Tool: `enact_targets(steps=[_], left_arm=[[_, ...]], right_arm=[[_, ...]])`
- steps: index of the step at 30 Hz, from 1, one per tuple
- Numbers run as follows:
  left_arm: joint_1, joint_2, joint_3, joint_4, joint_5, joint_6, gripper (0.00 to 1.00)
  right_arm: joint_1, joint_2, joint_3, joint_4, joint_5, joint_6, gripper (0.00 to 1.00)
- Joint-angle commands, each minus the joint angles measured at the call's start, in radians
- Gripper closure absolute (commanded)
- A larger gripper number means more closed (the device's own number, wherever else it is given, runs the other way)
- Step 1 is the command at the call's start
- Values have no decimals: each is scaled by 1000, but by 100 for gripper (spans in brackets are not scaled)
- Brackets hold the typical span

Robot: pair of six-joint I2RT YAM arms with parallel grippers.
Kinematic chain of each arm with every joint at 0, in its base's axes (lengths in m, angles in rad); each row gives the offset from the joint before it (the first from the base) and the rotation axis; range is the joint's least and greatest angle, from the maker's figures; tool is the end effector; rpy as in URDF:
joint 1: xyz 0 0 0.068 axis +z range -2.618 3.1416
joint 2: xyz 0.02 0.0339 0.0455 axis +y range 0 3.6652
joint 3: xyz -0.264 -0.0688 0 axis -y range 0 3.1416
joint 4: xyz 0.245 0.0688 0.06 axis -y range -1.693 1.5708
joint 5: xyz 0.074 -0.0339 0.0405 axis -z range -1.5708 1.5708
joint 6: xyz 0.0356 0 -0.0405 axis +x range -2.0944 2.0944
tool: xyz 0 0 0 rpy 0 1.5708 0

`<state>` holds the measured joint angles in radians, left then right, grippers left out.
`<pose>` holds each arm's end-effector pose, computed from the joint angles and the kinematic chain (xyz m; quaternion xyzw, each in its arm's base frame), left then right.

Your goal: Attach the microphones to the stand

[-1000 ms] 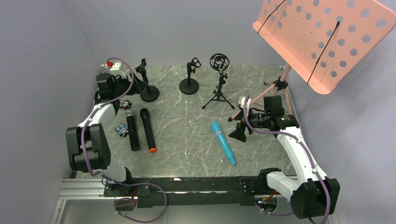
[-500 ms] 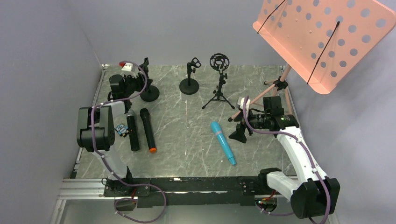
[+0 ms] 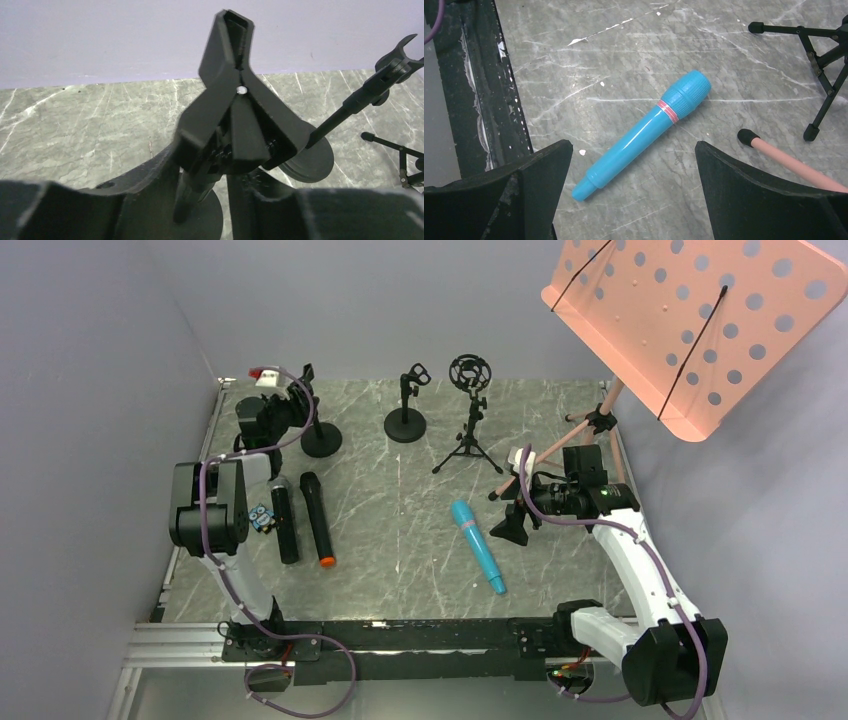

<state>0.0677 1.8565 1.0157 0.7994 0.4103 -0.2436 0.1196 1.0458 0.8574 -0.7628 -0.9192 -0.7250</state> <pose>0.4091 0.0135 0.2198 0.0298 0.7198 -0.2060 0.6623 0.1903 0.0514 0.2772 -0.4732 0.7232 0.3218 0.3867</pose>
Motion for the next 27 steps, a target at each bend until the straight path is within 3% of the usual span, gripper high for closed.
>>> enact_targets(steps=[1,4,6,12,17,20,27], left_arm=[[-5,23,25,108,-1,-44,63],[-5,26,32,114,24,-38,89],[-5,15,28,140,67,-22,100],[-15,-79,47,178,324,-22,100],[-88,-218,10,174,519,-57,100],[-162,-324,-73,139,547,-42,100],[-344,-556,-285,-104,481,171,100]], right_arm=[[3,-3,44,-3,-5,-34,0],[4,-7,43,-1,0,-34,0],[3,-8,43,-1,3,-34,0],[3,-13,40,0,2,-36,0],[3,-17,38,3,-1,-36,0],[3,-19,34,8,-3,-34,0],[5,-20,32,9,-11,-34,0]])
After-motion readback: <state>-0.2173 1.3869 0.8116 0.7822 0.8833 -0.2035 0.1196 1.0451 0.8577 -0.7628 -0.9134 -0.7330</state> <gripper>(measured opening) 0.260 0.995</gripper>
